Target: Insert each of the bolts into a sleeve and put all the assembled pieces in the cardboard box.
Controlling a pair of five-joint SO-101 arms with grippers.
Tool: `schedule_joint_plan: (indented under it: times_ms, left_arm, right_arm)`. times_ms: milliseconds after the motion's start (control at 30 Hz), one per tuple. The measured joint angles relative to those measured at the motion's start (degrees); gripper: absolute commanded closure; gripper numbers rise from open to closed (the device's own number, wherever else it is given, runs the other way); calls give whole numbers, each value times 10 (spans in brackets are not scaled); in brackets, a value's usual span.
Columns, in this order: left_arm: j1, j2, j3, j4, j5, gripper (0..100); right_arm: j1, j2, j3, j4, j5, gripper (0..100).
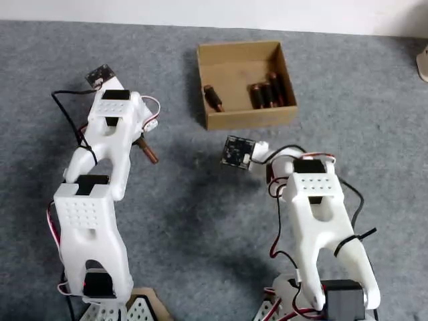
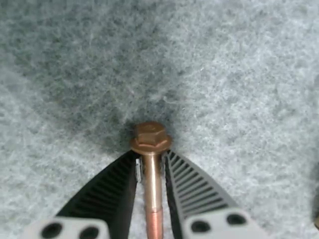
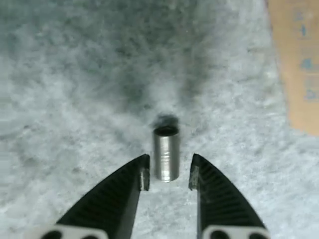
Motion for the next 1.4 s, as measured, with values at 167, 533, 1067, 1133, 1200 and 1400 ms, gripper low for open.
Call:
schedule_joint_plan:
  times_ms: [167, 533, 1067, 1133, 1200, 1400]
  left_arm:
    - [0, 0, 0, 0, 0, 994]
    - [0, 0, 0, 0, 0, 994]
    - [0, 0, 0, 0, 0, 994]
    - [0, 0, 0, 0, 0, 994]
    - [0, 0, 0, 0, 0, 994]
    - [0, 0, 0, 0, 0, 994]
  right_arm:
    - [0, 30, 0, -12, 0, 860]
    - [4, 120, -13, -60, 0, 860]
    - [19, 120, 2, -69, 0, 860]
    - [25, 120, 14, -69, -1, 860]
    - [26, 120, 24, -69, -1, 860]
    - [26, 119, 62, -123, -1, 864]
